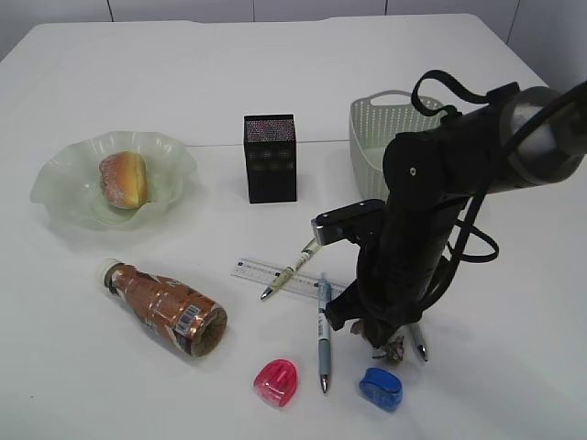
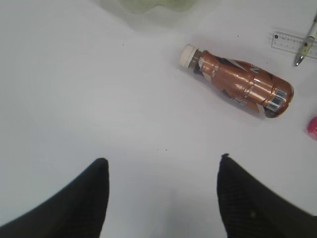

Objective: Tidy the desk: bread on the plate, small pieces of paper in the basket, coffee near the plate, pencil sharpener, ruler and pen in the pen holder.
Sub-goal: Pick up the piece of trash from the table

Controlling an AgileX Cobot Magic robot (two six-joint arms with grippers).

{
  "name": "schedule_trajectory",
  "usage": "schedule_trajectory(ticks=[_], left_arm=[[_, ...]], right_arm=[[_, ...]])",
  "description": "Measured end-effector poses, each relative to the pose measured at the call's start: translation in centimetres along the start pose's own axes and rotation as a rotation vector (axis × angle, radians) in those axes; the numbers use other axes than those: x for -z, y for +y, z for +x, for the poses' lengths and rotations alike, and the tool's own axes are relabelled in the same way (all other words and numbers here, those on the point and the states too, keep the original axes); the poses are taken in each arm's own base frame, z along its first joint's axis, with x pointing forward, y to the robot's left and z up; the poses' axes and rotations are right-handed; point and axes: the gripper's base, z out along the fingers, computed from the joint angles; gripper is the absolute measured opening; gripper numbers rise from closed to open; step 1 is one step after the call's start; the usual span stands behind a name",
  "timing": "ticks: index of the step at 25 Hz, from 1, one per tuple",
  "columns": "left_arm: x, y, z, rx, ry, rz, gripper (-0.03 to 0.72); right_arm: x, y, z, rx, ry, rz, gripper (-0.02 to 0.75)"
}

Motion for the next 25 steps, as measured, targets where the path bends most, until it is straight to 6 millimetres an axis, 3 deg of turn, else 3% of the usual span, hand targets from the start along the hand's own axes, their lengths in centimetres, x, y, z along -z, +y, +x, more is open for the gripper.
schedule_trajectory(ticks=[7, 14, 20, 25], left_arm=[[0.0, 0.0, -0.1, 0.0, -0.006, 0.001, 0.496], [0.0, 0.0, -0.1, 0.0, -0.009, 0.001, 0.496], [0.0, 0.0, -0.1, 0.0, -0.011, 0.001, 0.496], [0.0, 0.0, -0.1, 0.0, -0.013, 0.002, 0.497]], right_arm=[[0.4, 0.0, 0.0, 0.003, -0.01, 0.0, -0.015], [4.1, 0.4, 0.0, 0.023, -0.109, 0.0, -0.015], [6.1, 0.6, 0.0, 0.037, -0.163, 0.009, -0.015], [8.9, 0.2, -1.9, 0.088, -0.26, 0.073, -0.015]])
